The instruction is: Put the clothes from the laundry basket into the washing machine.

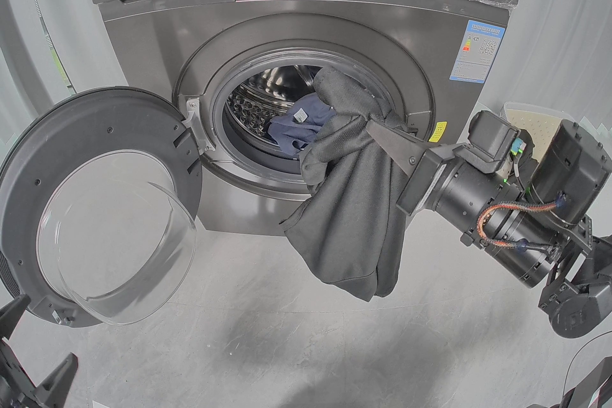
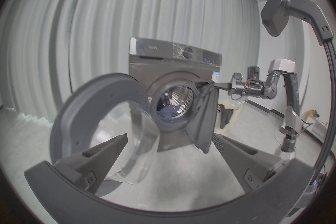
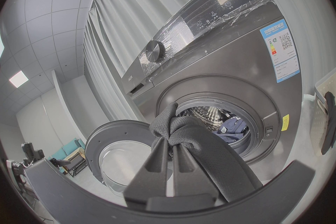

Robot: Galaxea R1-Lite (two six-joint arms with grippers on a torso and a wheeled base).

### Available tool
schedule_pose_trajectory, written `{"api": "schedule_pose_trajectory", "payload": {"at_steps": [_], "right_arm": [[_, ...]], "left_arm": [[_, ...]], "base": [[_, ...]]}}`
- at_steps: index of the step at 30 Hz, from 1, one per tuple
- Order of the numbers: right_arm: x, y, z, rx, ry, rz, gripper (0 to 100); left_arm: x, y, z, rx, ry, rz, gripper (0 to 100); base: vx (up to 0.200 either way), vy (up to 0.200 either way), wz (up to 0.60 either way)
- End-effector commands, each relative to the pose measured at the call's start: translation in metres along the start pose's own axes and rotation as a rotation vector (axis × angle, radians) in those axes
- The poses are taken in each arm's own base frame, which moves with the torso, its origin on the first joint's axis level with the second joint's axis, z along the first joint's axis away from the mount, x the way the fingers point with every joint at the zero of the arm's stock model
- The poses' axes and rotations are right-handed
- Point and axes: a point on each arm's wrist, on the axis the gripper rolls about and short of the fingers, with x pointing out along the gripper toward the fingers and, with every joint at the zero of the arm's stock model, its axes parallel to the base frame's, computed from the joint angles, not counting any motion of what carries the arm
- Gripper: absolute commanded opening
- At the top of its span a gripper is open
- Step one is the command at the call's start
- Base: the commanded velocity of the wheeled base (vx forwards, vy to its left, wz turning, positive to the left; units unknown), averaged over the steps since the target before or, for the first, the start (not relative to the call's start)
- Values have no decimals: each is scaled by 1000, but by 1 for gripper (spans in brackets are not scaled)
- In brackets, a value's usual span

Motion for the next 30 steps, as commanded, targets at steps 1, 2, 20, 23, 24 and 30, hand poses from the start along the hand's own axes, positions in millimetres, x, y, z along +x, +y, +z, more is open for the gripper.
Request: {"api": "schedule_pose_trajectory", "payload": {"at_steps": [1, 2, 20, 23, 24, 30], "right_arm": [[5, 2, 2, -6, -14, 13, 0], [6, 3, 3, -6, -21, 20, 0], [14, 8, 2, -1, -61, 37, 0], [14, 9, 2, 0, -62, 39, 0], [14, 9, 2, 0, -62, 39, 0], [13, 11, 2, 2, -62, 47, 0]], "left_arm": [[53, 17, -4, -60, 238, -184, 100], [63, 20, -4, -71, 256, -215, 100], [183, 15, -27, -169, 380, -483, 100], [198, 11, -32, -194, 386, -502, 100], [199, 11, -32, -195, 385, -504, 100], [225, 7, -46, -202, 398, -523, 100]], "base": [[0, 0, 0], [0, 0, 0], [0, 0, 0], [0, 0, 0], [0, 0, 0], [0, 0, 0]]}}
